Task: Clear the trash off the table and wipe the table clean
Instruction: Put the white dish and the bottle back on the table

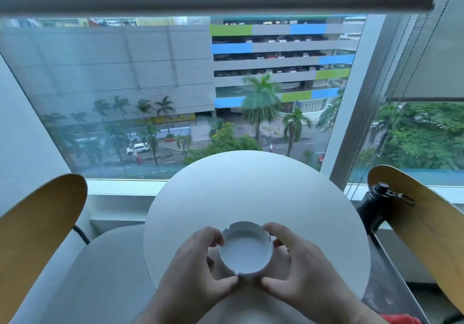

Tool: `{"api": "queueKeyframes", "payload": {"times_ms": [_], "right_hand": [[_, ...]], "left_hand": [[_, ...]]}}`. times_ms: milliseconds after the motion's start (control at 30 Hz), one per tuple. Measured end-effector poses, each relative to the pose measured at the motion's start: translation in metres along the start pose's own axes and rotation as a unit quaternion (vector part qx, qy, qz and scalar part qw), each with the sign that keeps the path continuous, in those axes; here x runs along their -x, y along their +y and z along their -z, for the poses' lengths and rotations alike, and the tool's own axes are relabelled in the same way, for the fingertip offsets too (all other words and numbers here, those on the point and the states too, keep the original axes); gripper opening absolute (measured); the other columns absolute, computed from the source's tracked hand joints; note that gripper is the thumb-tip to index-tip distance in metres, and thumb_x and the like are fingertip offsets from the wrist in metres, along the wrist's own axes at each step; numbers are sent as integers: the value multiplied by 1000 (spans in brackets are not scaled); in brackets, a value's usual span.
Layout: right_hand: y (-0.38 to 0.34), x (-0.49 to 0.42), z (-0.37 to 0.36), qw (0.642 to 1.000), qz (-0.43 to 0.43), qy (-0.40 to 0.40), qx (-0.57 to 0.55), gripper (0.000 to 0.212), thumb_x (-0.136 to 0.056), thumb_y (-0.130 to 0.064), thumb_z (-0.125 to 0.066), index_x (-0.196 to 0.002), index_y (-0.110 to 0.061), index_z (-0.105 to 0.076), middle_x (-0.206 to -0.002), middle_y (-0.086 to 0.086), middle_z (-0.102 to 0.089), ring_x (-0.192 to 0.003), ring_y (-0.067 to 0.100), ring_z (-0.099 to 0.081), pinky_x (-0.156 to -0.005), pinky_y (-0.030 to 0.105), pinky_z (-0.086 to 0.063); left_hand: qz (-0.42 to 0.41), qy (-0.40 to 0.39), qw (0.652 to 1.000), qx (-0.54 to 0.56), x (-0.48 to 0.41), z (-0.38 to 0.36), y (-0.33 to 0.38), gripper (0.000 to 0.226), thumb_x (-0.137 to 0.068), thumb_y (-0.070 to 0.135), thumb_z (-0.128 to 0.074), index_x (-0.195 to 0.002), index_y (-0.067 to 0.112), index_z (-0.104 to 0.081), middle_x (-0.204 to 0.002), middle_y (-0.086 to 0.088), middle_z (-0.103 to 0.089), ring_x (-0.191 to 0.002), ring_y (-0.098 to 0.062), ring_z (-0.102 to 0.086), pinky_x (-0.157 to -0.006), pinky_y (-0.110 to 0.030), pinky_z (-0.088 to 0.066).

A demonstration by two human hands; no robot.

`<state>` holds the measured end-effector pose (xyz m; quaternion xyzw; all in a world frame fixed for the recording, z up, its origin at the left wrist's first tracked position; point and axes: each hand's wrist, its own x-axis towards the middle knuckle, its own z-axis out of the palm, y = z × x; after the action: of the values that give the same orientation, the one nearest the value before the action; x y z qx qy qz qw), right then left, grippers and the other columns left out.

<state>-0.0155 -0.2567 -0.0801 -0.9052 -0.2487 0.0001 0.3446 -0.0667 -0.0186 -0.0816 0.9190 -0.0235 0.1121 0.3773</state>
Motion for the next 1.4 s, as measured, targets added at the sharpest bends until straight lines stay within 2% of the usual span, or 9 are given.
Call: {"api": "queueKeyframes", "payload": {"times_ms": [100,200,367,500,633,833,967,1167,1400], "right_hand": [[6,-10,-2,1000,4,12,-8,55,-64,-45,-79,-113,-39,-56,-99,-23,-64,-90,0,-59,-76,11,-43],[17,-25,-7,999,6,16,-27,46,-65,-42,-80,-103,-35,-56,-109,-20,-68,-92,7,-61,-81,25,-52],[27,-66,-3,999,-2,13,-29,53,-67,-40,-82,-110,-35,-52,-97,-12,-68,-84,4,-61,-74,20,-49],[29,-106,-6,999,-24,18,-29,60,-68,-36,-85,-118,-32,-53,-103,-7,-70,-91,11,-65,-79,22,-50],[32,-144,-11,998,-42,25,-29,60,-68,-29,-88,-119,-23,-56,-103,-2,-69,-95,17,-66,-81,24,-50],[33,-185,-15,997,-59,47,-20,54,-71,-26,-86,-115,-21,-57,-98,-1,-69,-95,19,-65,-78,24,-48],[35,-206,-17,996,-64,58,-23,51,-72,-27,-85,-114,-22,-57,-97,-2,-68,-92,19,-64,-76,25,-49],[40,-235,-21,996,-59,68,-17,53,-72,-31,-84,-116,-23,-54,-102,0,-70,-98,21,-66,-87,34,-54],[44,-257,-26,996,-56,70,1,54,-71,-36,-82,-115,-25,-53,-102,0,-69,-98,23,-66,-87,38,-55]], "left_hand": [[-30,16,999,16,-9,-2,-4,44,-56,42,-87,-85,31,-56,-115,22,-66,-71,-12,-60,-67,-25,-54],[-40,36,998,19,-20,-4,-6,43,-58,39,-87,-86,28,-57,-116,23,-68,-85,-10,-65,-76,-26,-54],[-36,57,998,0,-58,-6,-12,47,-58,41,-89,-91,36,-56,-100,20,-72,-96,-2,-68,-81,-18,-51],[-18,61,998,-2,-95,-7,-29,51,-59,44,-89,-88,39,-47,-104,19,-72,-97,0,-67,-80,-17,-50],[-17,60,998,1,-130,-6,-45,51,-58,39,-91,-78,33,-44,-101,18,-73,-83,6,-61,-70,-14,-44],[-33,51,998,-21,-178,-2,-67,45,-59,50,-86,-76,33,-48,-87,10,-71,-72,-8,-57,-66,-27,-47],[-38,45,998,-35,-202,1,-74,46,-61,48,-87,-76,36,-45,-87,11,-70,-70,1,-53,-65,-21,-40],[-33,50,997,-55,-229,1,-82,48,-67,43,-91,-94,24,-55,-85,13,-63,-75,-11,-56,-64,-15,-36],[-42,51,996,-57,-250,2,-92,52,-69,41,-92,-100,19,-56,-88,8,-64,-79,-17,-58,-67,-24,-37]]}}
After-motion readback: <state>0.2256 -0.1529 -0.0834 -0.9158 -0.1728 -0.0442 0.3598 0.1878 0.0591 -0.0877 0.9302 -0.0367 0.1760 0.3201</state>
